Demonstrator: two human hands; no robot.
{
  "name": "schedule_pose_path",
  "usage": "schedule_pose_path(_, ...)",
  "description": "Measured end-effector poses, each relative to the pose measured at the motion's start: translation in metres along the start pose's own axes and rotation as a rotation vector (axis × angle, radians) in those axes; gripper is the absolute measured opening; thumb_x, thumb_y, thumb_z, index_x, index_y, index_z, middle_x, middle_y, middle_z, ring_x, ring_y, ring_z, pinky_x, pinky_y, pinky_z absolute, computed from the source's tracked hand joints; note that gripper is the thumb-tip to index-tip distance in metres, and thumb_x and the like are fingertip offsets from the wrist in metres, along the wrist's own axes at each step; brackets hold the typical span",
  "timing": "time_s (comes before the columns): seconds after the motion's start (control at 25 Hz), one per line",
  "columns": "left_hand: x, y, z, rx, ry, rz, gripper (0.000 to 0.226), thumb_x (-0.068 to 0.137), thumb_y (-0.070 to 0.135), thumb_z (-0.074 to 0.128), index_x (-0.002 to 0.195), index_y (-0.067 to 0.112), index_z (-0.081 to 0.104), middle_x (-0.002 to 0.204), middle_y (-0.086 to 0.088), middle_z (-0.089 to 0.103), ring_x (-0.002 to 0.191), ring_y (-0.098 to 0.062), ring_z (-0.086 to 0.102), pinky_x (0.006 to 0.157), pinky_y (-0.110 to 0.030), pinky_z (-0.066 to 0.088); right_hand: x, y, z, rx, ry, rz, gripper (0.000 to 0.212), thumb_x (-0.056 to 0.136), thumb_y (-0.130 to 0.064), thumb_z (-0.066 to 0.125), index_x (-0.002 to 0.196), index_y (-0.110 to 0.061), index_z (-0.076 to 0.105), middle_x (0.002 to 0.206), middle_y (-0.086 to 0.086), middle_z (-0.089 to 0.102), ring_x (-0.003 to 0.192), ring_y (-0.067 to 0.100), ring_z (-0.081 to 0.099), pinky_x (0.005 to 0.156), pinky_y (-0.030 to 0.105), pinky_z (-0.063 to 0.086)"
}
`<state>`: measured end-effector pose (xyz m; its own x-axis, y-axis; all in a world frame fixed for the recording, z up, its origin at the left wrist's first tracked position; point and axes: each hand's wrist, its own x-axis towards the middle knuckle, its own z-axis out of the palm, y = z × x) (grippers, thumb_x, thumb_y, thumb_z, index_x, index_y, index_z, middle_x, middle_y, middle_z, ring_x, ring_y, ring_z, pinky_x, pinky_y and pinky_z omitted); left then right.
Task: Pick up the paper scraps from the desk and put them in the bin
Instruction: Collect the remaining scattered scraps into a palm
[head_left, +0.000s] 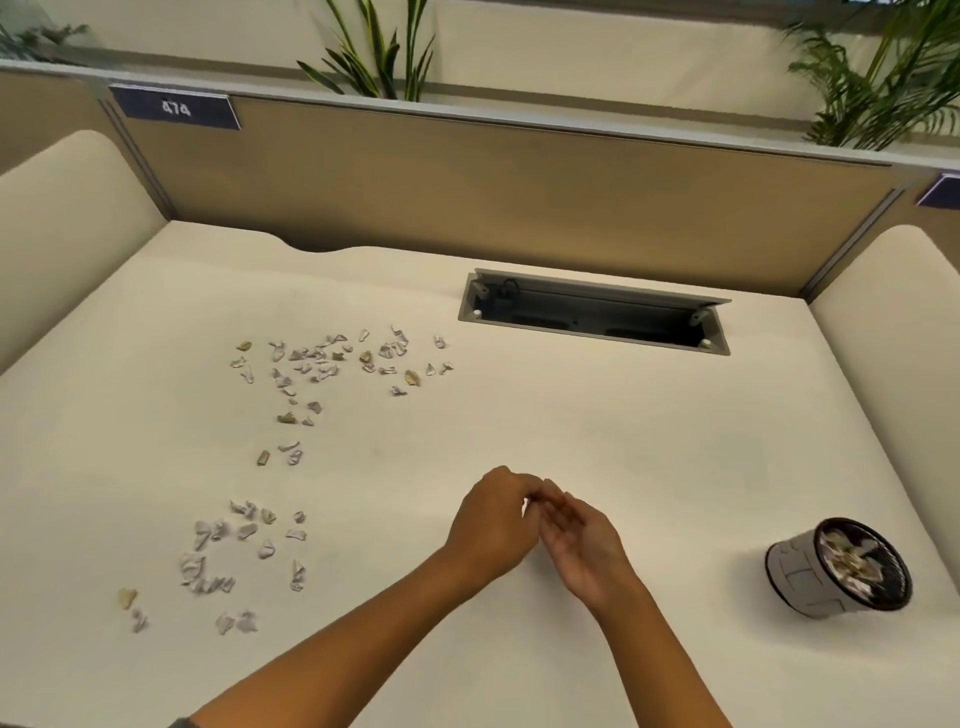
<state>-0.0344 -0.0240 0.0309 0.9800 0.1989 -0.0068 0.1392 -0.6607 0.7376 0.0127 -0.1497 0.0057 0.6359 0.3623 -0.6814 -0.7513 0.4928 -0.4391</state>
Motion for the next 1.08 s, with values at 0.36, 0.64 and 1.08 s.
schedule_pose_path(0.36, -0.013, -0.076, -0.054, 0.030, 0.251, -0.243, 0.033, 0.086, 0.021, 0.063, 0.119, 0.020, 0.061, 0.124, 0.006, 0.057, 0.117, -0.010, 0.048, 0.099, -0.020, 0.037, 0.020, 0.032, 0.036, 0.011, 0.009, 0.177, 0.020, 0.099, -0.003, 0.048, 0.104, 0.007, 0.065, 0.098, 0.017, 0.066, 0.095, 0.028, 0.066, 0.070, 0.033, 0.063)
schedule_pose_path(0.64, -0.059, -0.166, -0.107, 0.336, 0.337, -0.834, 0.065, 0.095, 0.031, 0.052, 0.151, 0.013, 0.026, 0.159, -0.016, 0.019, 0.149, -0.035, 0.005, 0.120, -0.052, 0.003, 0.020, 0.045, 0.041, -0.079, 0.010, 0.198, 0.018, 0.096, -0.003, 0.054, 0.102, 0.006, 0.068, 0.091, 0.014, 0.070, 0.090, 0.025, 0.068, 0.071, 0.031, 0.062)
schedule_pose_path(1.08, -0.078, -0.154, -0.088, 0.340, 0.145, -0.637, 0.042, 0.094, 0.002, 0.043, 0.135, 0.000, 0.044, 0.141, -0.024, 0.038, 0.129, -0.041, 0.040, 0.103, -0.044, 0.042, 0.012, 0.063, 0.042, -0.122, -0.001, 0.216, 0.017, 0.095, -0.003, 0.055, 0.103, 0.006, 0.067, 0.093, 0.015, 0.069, 0.091, 0.026, 0.067, 0.074, 0.031, 0.062)
